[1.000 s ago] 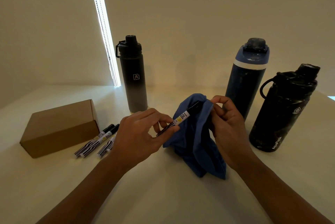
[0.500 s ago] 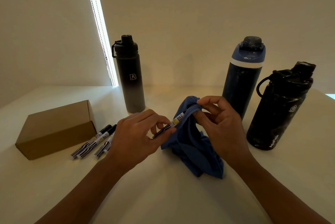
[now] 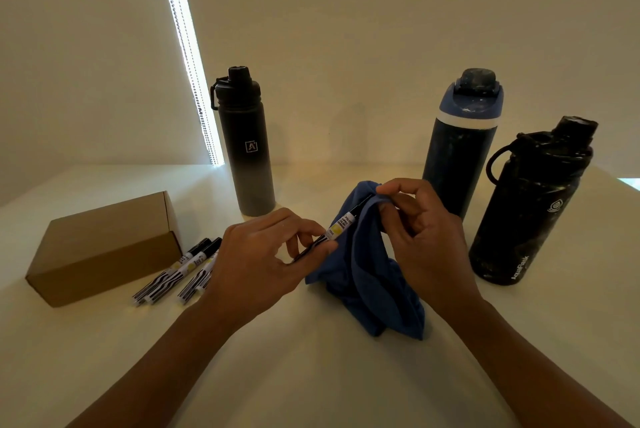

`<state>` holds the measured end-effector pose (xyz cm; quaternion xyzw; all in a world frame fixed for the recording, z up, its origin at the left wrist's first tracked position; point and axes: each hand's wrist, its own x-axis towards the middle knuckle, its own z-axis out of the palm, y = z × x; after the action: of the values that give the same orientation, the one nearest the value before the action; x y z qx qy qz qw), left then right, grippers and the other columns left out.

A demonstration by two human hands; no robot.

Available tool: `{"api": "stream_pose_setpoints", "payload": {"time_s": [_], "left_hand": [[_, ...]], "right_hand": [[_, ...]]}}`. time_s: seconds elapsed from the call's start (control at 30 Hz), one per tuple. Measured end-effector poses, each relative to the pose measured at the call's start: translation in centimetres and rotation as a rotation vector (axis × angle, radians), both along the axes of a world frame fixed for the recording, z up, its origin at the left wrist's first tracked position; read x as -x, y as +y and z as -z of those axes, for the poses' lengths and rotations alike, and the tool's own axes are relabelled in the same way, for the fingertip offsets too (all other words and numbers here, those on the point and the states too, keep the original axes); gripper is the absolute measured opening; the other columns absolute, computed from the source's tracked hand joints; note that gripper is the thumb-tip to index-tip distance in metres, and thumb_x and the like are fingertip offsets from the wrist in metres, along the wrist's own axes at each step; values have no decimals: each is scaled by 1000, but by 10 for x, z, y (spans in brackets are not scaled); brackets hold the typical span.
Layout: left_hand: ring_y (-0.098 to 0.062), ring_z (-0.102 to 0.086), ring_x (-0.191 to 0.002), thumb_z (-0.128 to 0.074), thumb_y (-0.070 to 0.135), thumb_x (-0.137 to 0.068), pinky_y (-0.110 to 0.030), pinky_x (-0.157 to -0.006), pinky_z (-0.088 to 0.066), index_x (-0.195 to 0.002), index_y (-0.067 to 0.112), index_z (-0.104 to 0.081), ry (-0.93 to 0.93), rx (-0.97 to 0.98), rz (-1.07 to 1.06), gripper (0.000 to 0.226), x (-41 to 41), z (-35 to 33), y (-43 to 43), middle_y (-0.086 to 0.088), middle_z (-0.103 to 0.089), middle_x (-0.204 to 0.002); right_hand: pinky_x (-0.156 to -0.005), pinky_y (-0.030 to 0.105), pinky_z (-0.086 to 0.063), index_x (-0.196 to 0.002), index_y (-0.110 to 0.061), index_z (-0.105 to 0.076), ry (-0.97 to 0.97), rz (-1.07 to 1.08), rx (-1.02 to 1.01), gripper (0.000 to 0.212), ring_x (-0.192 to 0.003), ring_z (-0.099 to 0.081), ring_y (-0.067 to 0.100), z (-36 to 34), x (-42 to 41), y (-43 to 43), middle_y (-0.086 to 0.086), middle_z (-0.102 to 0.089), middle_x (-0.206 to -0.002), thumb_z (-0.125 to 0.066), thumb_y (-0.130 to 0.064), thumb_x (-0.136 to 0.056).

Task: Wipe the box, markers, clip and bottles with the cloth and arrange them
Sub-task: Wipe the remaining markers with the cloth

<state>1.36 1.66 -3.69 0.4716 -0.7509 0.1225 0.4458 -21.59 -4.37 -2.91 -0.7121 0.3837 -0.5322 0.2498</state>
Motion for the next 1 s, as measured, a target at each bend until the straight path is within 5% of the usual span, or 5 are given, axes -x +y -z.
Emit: {"api": "stream_pose_setpoints", "payload": {"time_s": [0.2, 0.47, 0.67, 1.0], "left_hand": [[-6, -63, -67, -82, 45, -90, -8, -69, -44, -100, 22, -81, -7, -1, -16, 25, -3, -1, 0, 15, -68, -81], [-6, -62, -66, -79, 47, -90, -29, -63, -56, -98, 21, -81, -48, 41, -26, 27, -6, 3, -4, 12, -70, -82], [-5, -59, -64, -81, 47, -89, -24, -61, -54, -94, 23, -80, -57, 68, -69, 25, -2, 1, -3, 13, -69, -81], [4, -52, -77, -82, 58, -83, -14, -69, -44, -94, 27, -76, -131, 39, -160, 34, -1, 2, -3, 13, -70, -86]], "right_hand": [[-78, 34, -64, -123, -31, -56, 27, -12, 0, 22, -91, -74, 9, 2, -1, 1, -11, -74, -105, -56, -31, -101], [-89, 22, -59, -118, -27, -58, -66, -118, -98, 36, -105, -70, -1, 1, -6, 5, -15, -70, -118, -76, -21, -88], [-85, 32, -62, -117, -20, -61, -175, -97, -139, 21, -99, -75, 10, 0, -5, -1, -10, -76, -104, -67, -20, -96], [-81, 26, -62, -113, -17, -63, -312, -144, -270, 19, -97, -75, 14, -2, -11, 1, -5, -77, -103, -68, -14, -96]]}}
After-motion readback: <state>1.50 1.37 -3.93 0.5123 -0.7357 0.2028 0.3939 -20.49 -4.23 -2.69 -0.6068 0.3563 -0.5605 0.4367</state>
